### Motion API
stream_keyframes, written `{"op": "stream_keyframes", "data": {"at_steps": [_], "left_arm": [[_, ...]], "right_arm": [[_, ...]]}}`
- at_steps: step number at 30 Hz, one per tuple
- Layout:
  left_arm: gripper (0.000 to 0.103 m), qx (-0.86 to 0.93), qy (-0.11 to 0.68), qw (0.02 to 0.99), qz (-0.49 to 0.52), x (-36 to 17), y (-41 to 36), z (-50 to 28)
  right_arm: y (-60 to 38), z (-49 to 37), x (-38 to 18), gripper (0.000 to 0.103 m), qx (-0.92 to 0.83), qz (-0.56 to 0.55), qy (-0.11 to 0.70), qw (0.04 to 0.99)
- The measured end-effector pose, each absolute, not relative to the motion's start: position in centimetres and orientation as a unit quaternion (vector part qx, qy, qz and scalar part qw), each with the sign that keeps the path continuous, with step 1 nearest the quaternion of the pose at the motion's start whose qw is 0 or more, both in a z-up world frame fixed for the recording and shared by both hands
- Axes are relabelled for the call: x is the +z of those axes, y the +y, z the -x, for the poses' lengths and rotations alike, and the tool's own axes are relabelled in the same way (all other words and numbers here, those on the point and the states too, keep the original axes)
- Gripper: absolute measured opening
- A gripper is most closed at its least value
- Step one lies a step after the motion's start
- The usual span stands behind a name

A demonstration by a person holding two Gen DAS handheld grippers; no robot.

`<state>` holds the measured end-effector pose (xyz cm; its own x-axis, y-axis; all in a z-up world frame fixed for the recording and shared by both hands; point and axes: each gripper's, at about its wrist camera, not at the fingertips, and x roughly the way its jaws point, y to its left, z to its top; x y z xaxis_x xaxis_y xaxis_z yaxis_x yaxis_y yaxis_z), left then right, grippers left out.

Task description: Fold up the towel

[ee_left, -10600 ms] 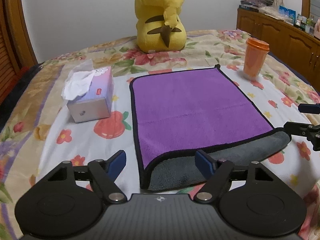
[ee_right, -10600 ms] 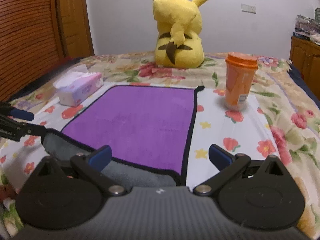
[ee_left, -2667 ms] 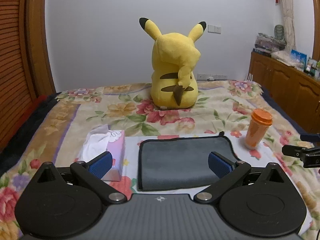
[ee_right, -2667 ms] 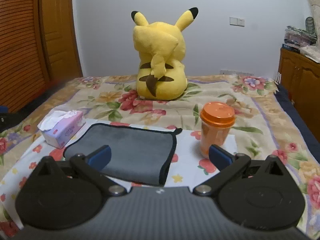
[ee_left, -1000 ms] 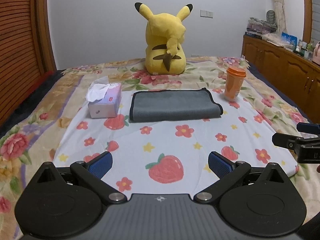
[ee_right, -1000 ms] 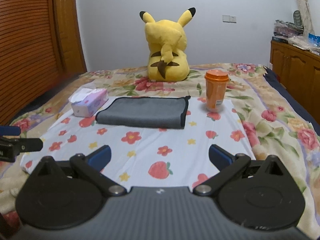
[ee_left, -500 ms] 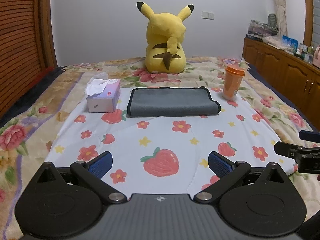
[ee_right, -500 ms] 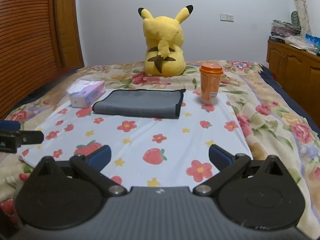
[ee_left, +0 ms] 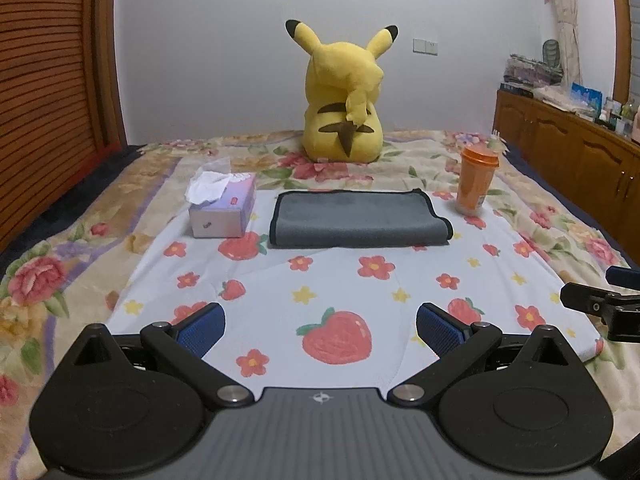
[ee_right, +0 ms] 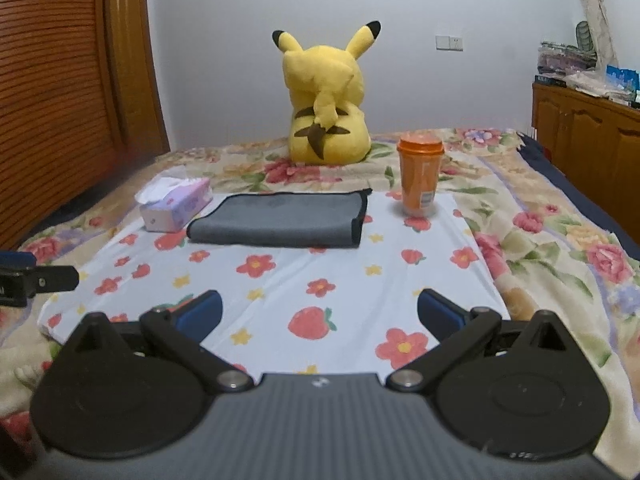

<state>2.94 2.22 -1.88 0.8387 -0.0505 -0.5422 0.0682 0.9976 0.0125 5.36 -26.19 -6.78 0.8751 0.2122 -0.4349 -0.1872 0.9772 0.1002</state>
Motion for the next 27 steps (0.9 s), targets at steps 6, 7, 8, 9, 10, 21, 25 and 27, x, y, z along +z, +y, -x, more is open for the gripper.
{"op": "stream_keyframes", "data": {"at_steps": [6,7,8,9,10,21,25,27], "left_arm": [[0.103,-0.028,0.268,0.963,-0.023,-1.6,2.2,-2.8],[0.103,-0.028,0.267,0.963,-0.025,-1.6,2.1,-2.7],[0.103,-0.028,0.264,0.964,-0.027,-1.6,2.1,-2.6],[0.103,-0.028,0.261,0.964,-0.029,-1.5,2.1,-2.6],[0.103,-0.027,0.260,0.965,-0.030,-1.5,2.1,-2.5],[0.103,-0.029,0.237,0.970,-0.035,-1.0,1.9,-2.1],[0.103,-0.027,0.229,0.972,-0.036,-0.9,1.9,-1.9],[0.103,-0.027,0.228,0.973,-0.035,-0.9,1.9,-1.9]], "right_arm": [[-26.3,-5.2,-6.6,0.103,0.098,-0.028,0.217,0.971],[-26.4,-5.2,-6.5,0.103,0.097,-0.028,0.215,0.971],[-26.4,-5.2,-6.5,0.103,0.096,-0.029,0.214,0.972],[-26.5,-5.2,-6.5,0.103,0.094,-0.029,0.212,0.972],[-26.5,-5.2,-6.4,0.103,0.093,-0.029,0.210,0.973],[-26.9,-4.9,-6.0,0.103,0.084,-0.034,0.190,0.978],[-27.2,-4.9,-6.0,0.103,0.084,-0.039,0.187,0.978],[-27.3,-4.8,-5.9,0.103,0.084,-0.041,0.184,0.978]]}}
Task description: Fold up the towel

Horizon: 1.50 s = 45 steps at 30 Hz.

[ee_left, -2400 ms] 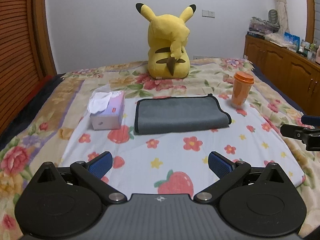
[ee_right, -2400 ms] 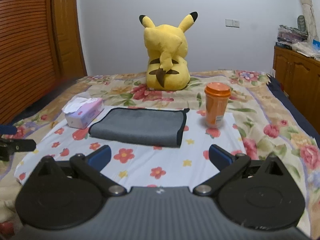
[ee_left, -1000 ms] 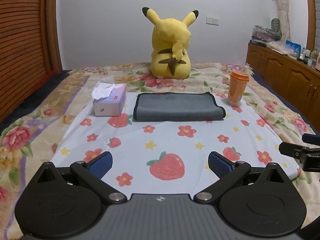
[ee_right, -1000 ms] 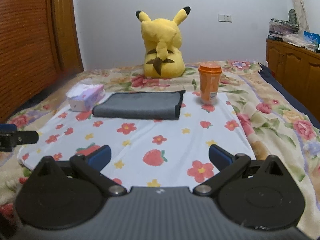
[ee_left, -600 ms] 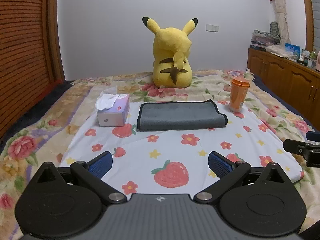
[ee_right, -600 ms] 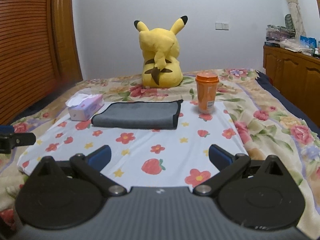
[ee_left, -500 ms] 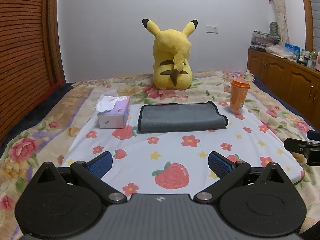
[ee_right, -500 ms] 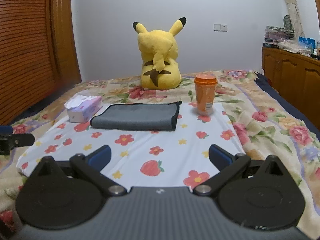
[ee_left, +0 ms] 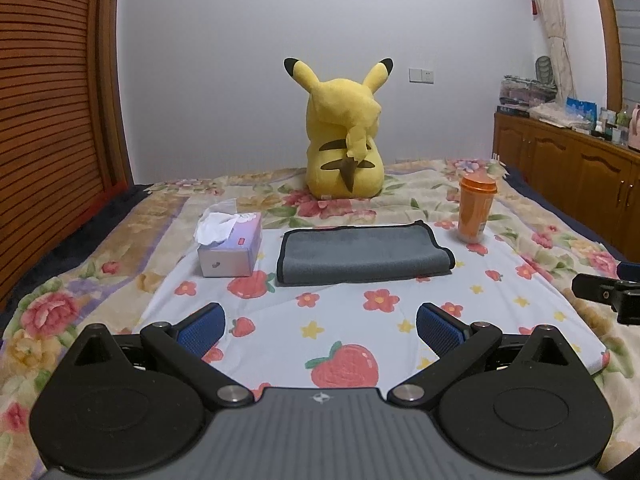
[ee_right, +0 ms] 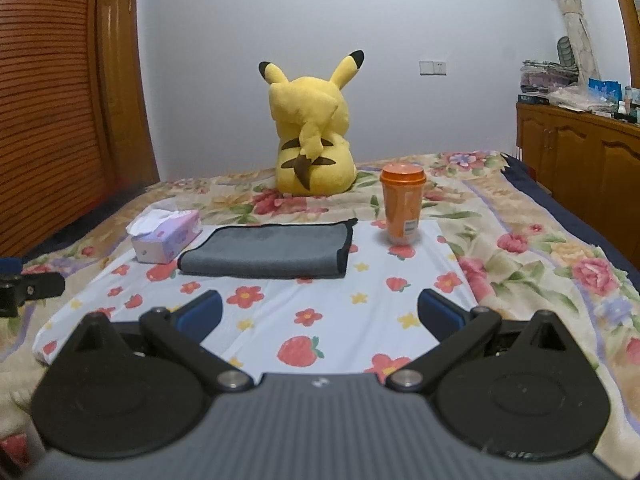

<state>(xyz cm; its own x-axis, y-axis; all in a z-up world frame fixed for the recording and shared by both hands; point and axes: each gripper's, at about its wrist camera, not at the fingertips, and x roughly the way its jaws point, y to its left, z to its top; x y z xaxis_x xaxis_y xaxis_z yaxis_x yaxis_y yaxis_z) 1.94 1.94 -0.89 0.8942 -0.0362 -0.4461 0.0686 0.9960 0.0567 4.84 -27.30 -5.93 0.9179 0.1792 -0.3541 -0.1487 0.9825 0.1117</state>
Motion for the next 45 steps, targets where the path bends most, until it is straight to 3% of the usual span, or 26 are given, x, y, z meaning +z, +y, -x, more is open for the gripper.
{"op": "stream_keyframes", "data": {"at_steps": [45], "left_arm": [[0.103,-0.019,0.205,0.978,-0.038,-0.72,2.25,-1.56]], "right_arm": [[-27.37,-3.94,-5.19,0.103,0.071,-0.031,0.143,0.987]]}}
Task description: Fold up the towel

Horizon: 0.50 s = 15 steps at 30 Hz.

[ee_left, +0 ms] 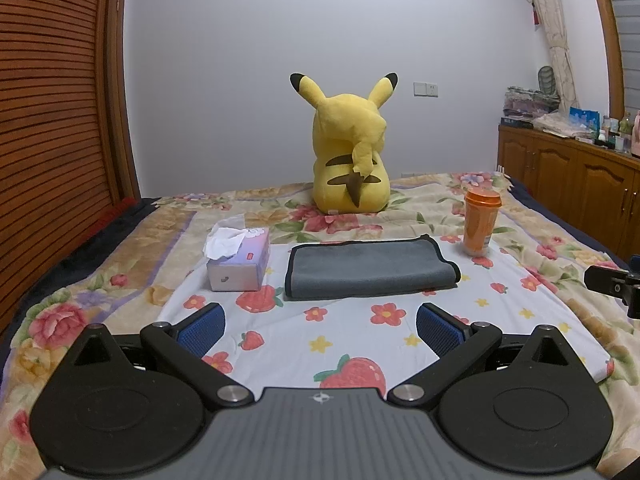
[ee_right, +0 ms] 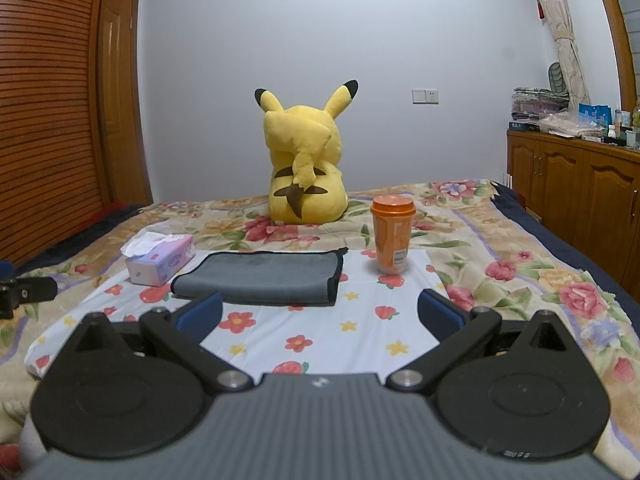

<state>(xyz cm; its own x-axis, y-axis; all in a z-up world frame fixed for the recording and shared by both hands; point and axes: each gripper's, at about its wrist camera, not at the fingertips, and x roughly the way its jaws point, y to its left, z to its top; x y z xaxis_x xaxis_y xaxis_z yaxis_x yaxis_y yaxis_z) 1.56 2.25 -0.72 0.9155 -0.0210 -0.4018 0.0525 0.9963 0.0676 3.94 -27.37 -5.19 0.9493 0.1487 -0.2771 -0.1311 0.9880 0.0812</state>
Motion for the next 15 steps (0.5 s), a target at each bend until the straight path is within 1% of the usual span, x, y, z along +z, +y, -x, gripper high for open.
{"op": "stream_keyframes", "data": {"at_steps": [15], "left_arm": [[0.103,-0.020,0.206,0.978,-0.039,-0.77,2.13,-1.54]], "right_arm": [[-27.37,-3.93,-5.20,0.103,0.070,-0.031,0.143,0.987]]}}
